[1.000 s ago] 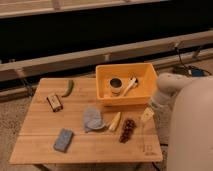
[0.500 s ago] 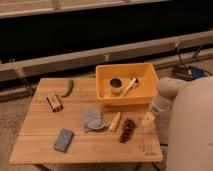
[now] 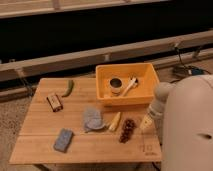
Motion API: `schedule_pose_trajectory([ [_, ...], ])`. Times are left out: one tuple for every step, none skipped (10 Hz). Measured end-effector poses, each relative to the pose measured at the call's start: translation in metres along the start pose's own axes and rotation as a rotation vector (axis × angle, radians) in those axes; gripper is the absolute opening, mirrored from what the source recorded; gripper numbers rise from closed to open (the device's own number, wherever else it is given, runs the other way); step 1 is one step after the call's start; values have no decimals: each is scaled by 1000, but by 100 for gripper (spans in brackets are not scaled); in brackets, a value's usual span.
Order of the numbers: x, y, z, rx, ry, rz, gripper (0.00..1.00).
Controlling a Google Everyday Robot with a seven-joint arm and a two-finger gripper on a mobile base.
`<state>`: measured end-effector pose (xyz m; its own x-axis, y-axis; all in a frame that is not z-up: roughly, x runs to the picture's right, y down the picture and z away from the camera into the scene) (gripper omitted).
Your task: Place fork in tray
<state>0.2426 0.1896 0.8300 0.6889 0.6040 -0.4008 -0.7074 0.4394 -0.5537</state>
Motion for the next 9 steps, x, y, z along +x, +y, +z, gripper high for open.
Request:
schedule_pose_trajectory([
  [-3,-2,4,2,2,13,80],
  [-5,-5,7,5,6,28,80],
  [-9,-9,9,9,8,43,80],
  [-13,-12,10,15,8,56,80],
  [-17,-13,10,19,8,66,80],
  [-20,-14,11,23,9,73,80],
  [-23,-13,12,28,10,78,80],
  [-24,-12,14,29,17,81,80],
  [-26,-10,16,34,21,83,76],
])
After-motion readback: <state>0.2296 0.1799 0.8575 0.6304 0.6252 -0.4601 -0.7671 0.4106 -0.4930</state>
